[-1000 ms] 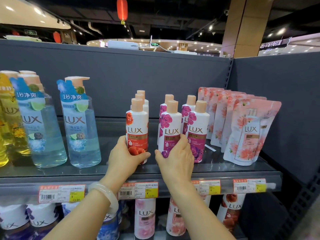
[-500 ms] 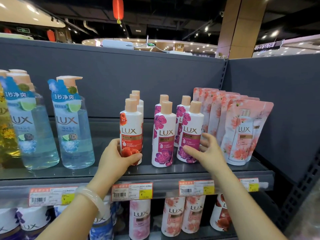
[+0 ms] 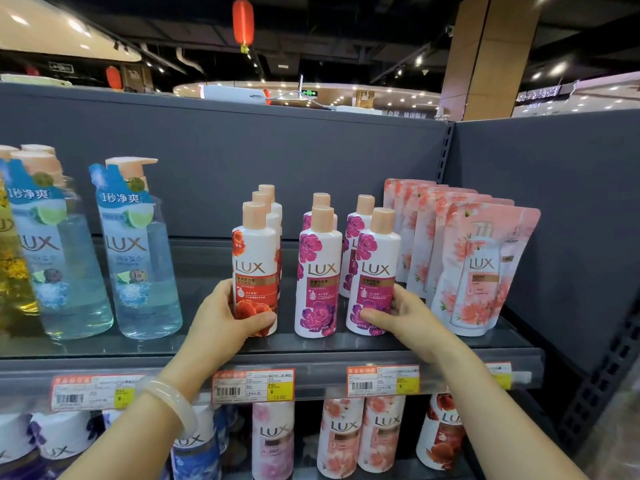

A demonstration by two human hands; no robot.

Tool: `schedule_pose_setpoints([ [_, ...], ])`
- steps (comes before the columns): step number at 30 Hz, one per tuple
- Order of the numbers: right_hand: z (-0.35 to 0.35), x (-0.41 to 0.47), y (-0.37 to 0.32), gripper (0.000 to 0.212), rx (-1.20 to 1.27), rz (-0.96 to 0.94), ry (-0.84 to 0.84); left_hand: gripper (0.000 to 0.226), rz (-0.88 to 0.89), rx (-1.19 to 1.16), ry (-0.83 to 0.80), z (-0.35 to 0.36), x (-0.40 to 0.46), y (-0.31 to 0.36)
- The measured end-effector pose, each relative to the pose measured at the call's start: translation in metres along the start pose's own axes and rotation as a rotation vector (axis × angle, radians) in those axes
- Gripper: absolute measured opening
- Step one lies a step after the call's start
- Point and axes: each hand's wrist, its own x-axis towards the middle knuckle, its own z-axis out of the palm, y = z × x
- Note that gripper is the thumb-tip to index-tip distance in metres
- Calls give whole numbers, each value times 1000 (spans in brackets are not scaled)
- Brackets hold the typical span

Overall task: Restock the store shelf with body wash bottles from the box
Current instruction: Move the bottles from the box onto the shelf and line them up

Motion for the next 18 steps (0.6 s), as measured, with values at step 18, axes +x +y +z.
schedule_pose_setpoints([
  [18,-8,4,6,48,153,0,-74,73,-24,-33,33,2,-1,4],
])
